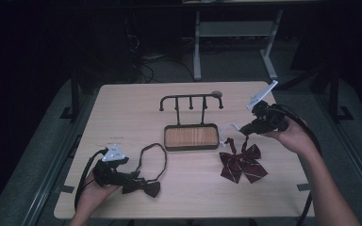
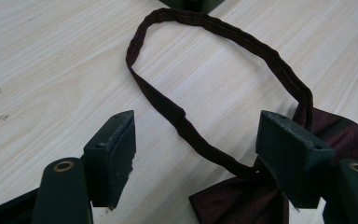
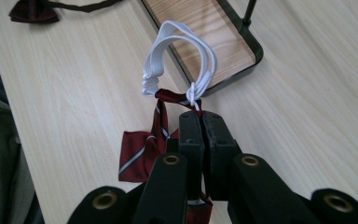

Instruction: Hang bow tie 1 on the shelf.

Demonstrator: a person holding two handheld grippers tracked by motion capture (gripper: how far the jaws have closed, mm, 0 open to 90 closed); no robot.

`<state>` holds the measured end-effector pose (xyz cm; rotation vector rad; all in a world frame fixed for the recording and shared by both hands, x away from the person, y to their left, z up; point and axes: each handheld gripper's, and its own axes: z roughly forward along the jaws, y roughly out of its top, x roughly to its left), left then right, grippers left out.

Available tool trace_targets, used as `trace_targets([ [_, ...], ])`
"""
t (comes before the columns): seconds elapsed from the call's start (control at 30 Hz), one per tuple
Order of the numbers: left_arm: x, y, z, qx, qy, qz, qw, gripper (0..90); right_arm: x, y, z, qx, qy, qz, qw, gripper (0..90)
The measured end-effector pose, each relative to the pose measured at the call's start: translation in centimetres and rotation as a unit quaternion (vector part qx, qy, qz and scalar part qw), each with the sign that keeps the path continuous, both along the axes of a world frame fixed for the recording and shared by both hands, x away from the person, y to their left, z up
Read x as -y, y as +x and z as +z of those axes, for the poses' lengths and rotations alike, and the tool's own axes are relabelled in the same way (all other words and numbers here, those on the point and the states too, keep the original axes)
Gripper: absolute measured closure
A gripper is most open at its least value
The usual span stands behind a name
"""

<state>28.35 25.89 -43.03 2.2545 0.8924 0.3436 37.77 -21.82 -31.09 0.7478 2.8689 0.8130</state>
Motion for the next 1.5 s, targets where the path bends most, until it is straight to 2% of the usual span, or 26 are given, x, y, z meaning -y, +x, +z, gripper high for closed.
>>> trace_targets([
  [0.33,0.0,0.0,0.0,0.000,0.000,-0.001,1.0000,29.2,-0.5,0.2,1.2,0.009,0.000,0.006,0.9999,87.2],
  [0.9,0.0,0.0,0.0,-0.001,-0.001,-0.001,1.0000,29.2,-1.7,1.4,3.2,0.020,-0.002,0.010,0.9998,87.3],
  [1.5,-0.1,0.0,0.0,-0.001,-0.003,-0.002,1.0000,29.2,-2.4,3.1,4.7,0.021,-0.003,-0.003,0.9998,87.2],
])
